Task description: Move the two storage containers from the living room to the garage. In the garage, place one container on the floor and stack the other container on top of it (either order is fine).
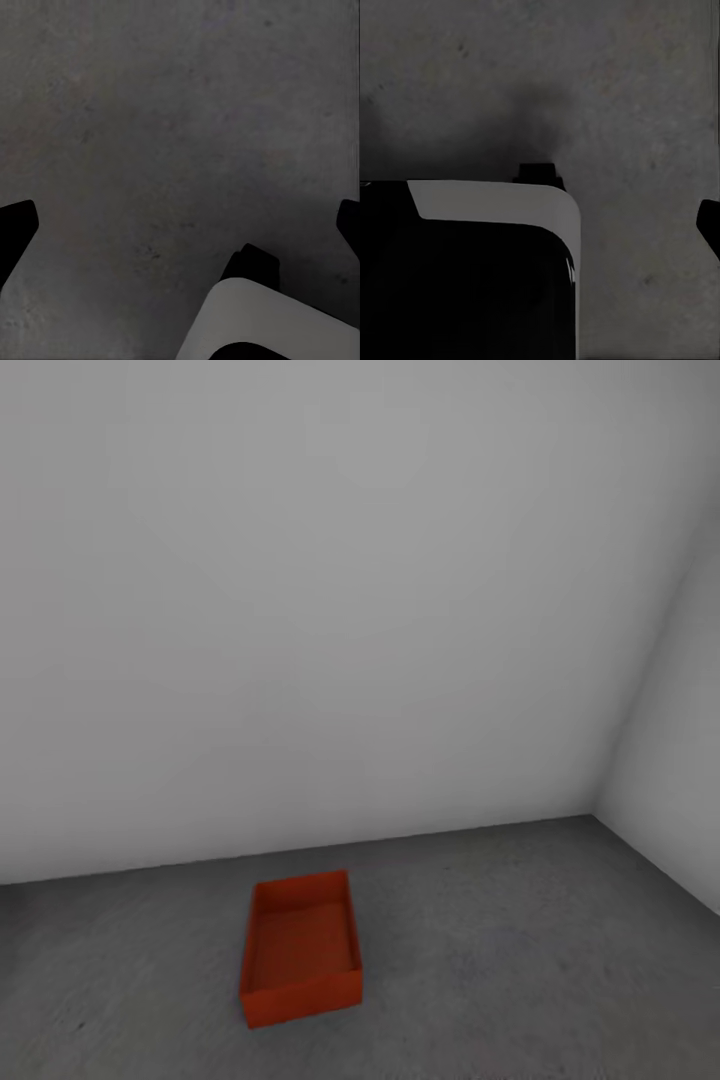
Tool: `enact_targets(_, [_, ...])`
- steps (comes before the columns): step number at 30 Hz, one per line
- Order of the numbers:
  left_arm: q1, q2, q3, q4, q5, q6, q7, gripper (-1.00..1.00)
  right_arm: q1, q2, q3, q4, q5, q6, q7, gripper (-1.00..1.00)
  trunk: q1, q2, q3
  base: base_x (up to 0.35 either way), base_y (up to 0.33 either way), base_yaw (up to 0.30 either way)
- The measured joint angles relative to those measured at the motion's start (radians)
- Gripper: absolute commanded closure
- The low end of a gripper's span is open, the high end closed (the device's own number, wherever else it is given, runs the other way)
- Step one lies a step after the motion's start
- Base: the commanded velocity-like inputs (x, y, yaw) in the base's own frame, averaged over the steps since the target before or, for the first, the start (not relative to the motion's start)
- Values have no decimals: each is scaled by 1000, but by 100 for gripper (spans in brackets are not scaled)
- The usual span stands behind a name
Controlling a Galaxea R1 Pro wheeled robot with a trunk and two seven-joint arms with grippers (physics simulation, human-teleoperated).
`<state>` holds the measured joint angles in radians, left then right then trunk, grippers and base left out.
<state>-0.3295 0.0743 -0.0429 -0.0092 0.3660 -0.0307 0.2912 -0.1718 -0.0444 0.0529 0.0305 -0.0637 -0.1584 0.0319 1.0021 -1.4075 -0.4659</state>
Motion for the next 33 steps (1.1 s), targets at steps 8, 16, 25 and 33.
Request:
enact_targets(8, [0, 0, 0, 0, 0, 0, 0, -100, 0, 0, 0, 0, 1, 2, 1, -100, 0, 0, 0, 0, 0, -294])
enact_targets(16, [0, 0, 0, 0, 0, 0, 0, -100, 12, -4, 0, 0, 2, -5, 12, -100, 0, 0, 0, 0, 0, -294])
enact_targets(25, [0, 0, 0, 0, 0, 0, 0, -100, 14, -4, 0, 0, 1, -7, 13, -100, 0, 0, 0, 0, 0, -295])
enact_targets(33, [0, 0, 0, 0, 0, 0, 0, -100, 14, -3, 0, 0, 1, -6, 13, -100, 0, 0, 0, 0, 0, -297])
